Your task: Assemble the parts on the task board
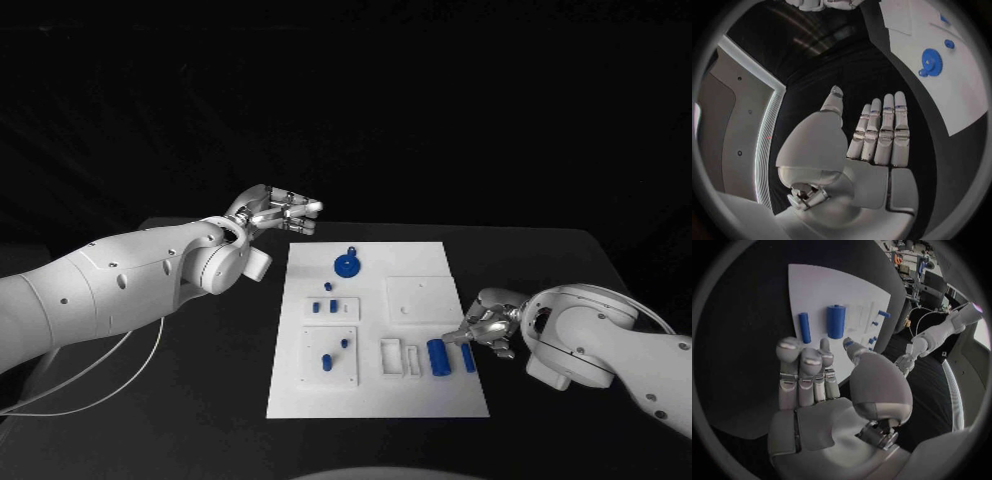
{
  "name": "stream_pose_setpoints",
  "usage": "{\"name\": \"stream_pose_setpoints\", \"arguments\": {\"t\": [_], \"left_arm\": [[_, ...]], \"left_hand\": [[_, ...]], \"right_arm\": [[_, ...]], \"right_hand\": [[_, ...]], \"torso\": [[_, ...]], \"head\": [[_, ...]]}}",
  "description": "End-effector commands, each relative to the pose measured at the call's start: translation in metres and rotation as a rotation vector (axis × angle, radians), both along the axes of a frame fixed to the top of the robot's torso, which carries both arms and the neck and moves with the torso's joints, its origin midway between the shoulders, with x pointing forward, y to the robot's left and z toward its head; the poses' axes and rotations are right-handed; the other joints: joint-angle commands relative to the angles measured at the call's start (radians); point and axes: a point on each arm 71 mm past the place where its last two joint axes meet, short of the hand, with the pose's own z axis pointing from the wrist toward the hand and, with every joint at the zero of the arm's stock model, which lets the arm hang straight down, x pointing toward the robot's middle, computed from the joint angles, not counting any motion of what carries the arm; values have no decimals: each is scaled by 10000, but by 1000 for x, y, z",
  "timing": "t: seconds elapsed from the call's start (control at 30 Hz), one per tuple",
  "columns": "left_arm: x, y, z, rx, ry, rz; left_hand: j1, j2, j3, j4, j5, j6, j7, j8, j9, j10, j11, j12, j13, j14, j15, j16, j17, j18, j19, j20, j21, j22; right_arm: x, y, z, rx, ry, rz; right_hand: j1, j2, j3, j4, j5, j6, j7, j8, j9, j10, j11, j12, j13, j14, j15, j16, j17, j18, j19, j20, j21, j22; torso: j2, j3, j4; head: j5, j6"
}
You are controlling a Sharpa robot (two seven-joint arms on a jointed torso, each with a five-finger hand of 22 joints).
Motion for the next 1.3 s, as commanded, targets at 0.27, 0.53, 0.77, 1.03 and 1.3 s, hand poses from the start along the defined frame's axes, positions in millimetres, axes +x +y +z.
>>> {"name": "stream_pose_setpoints", "arguments": {"t": [0.27,0.53,0.77,1.03,1.3], "left_arm": [[-3,-7,3,-695,-91,-436],[-3,-10,2,-657,-26,-603],[-4,-10,2,-617,7,-641],[-4,-9,2,-596,49,-642],[-4,-10,1,-576,119,-656]], "left_hand": [[36,24,14,-9,42,-71,-1,26,13,-185,50,10,6,-264,73,-40,-13,-62,-138,97,-119,-53],[181,-437,35,598,72,-322,154,28,11,-418,176,12,6,-448,144,-37,-12,-19,-244,179,-206,-109],[295,-567,-14,922,64,-414,189,25,9,-487,208,14,7,-564,183,-41,-16,-5,-314,219,-222,-127],[294,-566,-27,989,49,-430,205,23,8,-490,218,13,6,-558,183,-40,-15,0,-311,219,-218,-125],[313,-542,-33,1011,46,-474,219,21,6,-522,226,12,6,-547,182,-39,-15,6,-295,218,-213,-122]], "right_arm": [[-9,10,-13,-571,594,394],[-13,14,-24,-1095,712,780],[-15,25,-36,-1118,605,762],[-15,36,-40,-806,289,533],[-17,43,-43,-780,376,667]], "right_hand": [[-173,-176,-37,232,-53,-173,51,-25,-68,39,14,-128,77,69,-6,-2,101,-171,533,-3,37,100],[-254,-383,-266,318,-59,-494,151,-37,-287,-81,80,-365,22,60,30,-95,141,-156,513,14,-80,122],[-170,-453,-749,581,-58,-537,157,-18,-391,-98,93,-471,8,83,45,-196,175,-131,542,42,-75,165],[-37,-515,-1013,899,-58,-569,165,-18,-438,-49,94,-401,115,116,44,-200,305,-112,560,40,-19,249],[240,-373,-516,377,-28,-560,191,-19,-415,-62,115,-393,130,126,70,-219,329,-97,558,79,0,291]], "torso": [[7,3,-3],[8,16,-12],[17,28,-3],[13,16,-11],[2,2,2]], "head": [[-28,-75],[-11,-127],[-1,-164],[13,-198],[12,-187]]}}
